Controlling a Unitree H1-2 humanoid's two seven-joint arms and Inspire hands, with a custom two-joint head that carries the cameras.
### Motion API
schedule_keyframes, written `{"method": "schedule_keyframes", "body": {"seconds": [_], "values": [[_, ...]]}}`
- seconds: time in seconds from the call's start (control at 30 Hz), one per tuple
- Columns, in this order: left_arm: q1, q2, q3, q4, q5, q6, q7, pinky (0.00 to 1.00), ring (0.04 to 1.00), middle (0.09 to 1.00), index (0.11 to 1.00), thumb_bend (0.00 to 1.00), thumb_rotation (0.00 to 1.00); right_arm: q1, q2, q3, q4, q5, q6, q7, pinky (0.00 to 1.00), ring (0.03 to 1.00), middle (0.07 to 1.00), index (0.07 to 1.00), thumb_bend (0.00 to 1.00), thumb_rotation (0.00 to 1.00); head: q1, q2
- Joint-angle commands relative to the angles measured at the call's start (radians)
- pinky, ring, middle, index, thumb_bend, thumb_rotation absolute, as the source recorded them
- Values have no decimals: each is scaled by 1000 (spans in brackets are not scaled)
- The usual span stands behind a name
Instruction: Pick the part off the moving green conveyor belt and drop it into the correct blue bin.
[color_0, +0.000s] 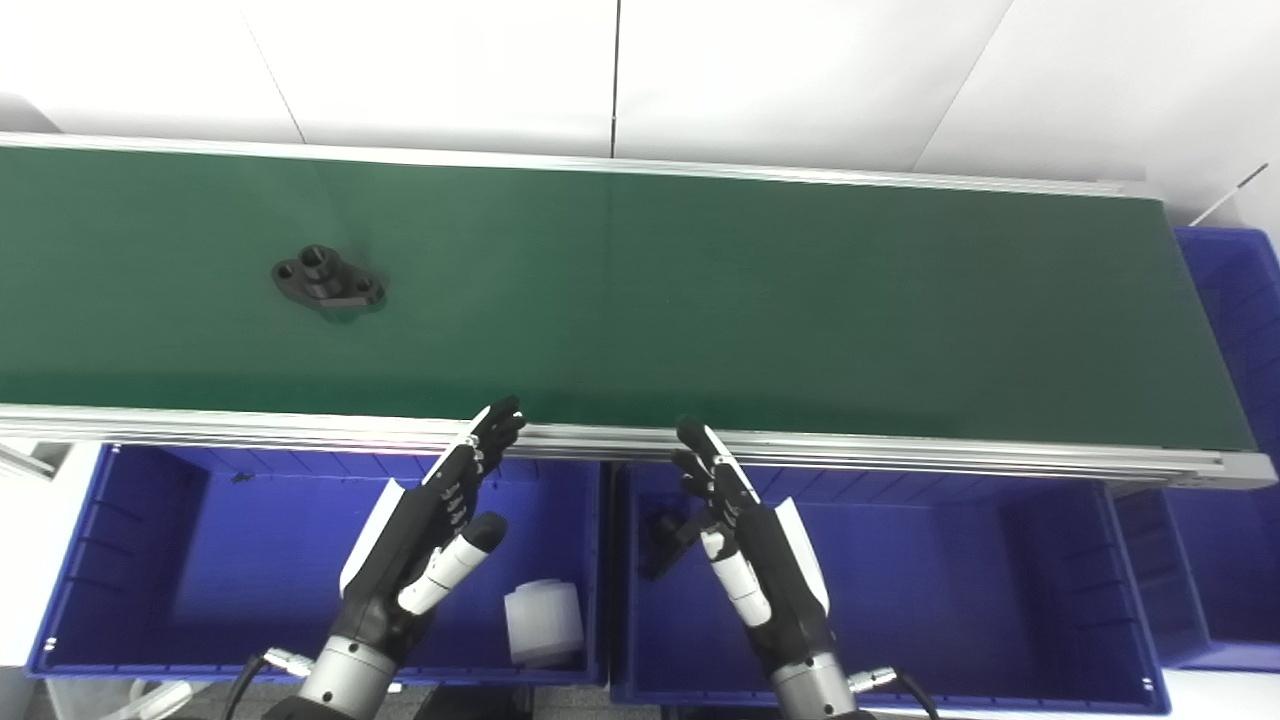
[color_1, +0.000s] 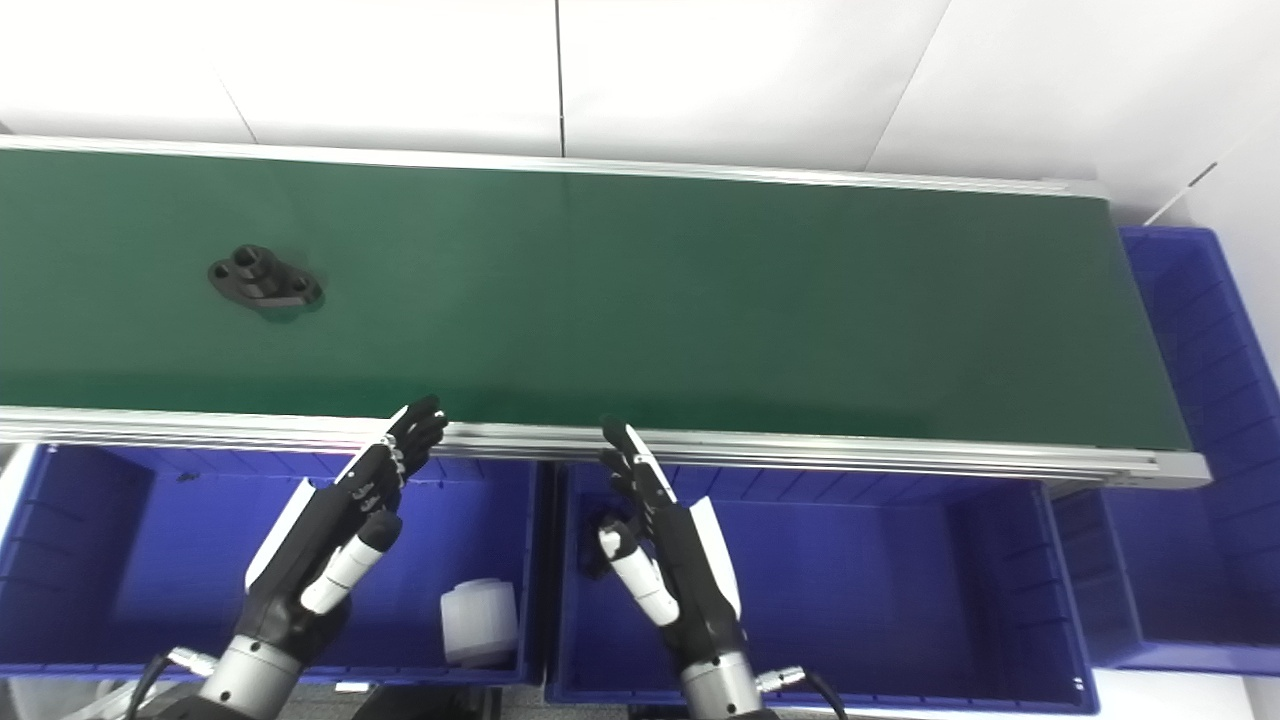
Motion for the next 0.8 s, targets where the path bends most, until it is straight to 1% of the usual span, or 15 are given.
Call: {"method": "schedule_keyframes", "body": {"seconds": [0.0, 0.13, 0.23, 0.5, 0.57, 0.77], "values": [[11, 11, 2, -34, -23, -7, -14, 1000, 979, 953, 957, 710, 793, 3, 8, 8, -12, -4, -25, -4, 908, 922, 964, 959, 843, 1000, 7, 6], [5, 10, 4, -12, -8, -51, -6, 976, 960, 939, 946, 706, 791, 5, 14, 7, -14, -3, -18, -8, 904, 919, 959, 956, 839, 1000, 9, 6], [4, 11, 5, -8, -9, -57, -7, 968, 952, 936, 944, 714, 792, 6, 14, 8, -15, -2, -16, -9, 901, 917, 956, 954, 845, 1000, 8, 7], [2, 13, 5, -10, -10, -54, -9, 975, 954, 937, 942, 723, 793, 5, 16, 9, -16, -4, -11, -9, 901, 914, 952, 955, 847, 1000, 6, 8], [1, 16, 4, -12, -7, -48, -10, 973, 954, 939, 945, 723, 799, 4, 15, 9, -11, -1, -19, -8, 902, 914, 954, 957, 839, 1000, 11, 6], [6, 12, -2, -23, -7, -29, -10, 974, 957, 942, 948, 718, 792, 4, 5, 4, -11, 4, -21, -4, 895, 913, 955, 958, 855, 1000, 53, 6]]}}
